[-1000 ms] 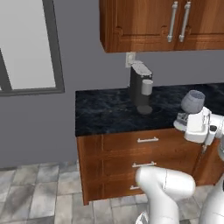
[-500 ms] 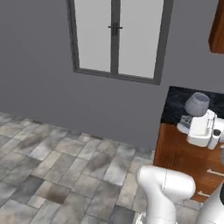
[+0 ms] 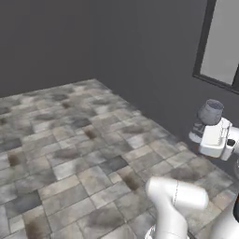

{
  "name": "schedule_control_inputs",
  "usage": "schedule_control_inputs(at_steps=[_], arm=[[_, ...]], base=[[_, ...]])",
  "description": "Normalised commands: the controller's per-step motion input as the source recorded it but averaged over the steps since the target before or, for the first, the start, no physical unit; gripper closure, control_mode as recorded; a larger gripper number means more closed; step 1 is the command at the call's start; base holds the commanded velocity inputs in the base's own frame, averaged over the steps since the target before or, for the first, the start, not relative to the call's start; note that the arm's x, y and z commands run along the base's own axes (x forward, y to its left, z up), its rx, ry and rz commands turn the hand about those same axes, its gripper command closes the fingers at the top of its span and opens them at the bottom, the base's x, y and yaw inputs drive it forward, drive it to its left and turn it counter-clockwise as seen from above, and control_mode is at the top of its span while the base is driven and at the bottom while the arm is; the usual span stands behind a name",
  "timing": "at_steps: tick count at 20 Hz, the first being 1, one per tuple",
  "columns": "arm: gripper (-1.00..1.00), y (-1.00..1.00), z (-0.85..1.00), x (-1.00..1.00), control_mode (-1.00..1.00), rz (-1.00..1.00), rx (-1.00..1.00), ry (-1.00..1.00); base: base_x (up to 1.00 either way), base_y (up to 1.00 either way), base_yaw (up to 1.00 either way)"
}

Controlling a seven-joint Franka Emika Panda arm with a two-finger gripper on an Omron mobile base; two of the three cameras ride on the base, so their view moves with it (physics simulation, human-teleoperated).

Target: Retrieve the wine glasses from the counter and place one next to each plate.

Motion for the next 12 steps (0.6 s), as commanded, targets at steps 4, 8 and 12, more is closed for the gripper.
schedule_control_inputs(at_steps=[4,8,12], arm=[[1.0,0.0,0.0,0.0,1.0,0.0,0.0,0.0],[1.0,0.0,0.0,0.0,1.0,0.0,0.0,0.0],[1.0,0.0,0.0,0.0,1.0,0.0,0.0,0.0]], base=[[0.0,0.0,1.0],[0.0,0.0,1.0],[0.16,-0.05,0.97]])
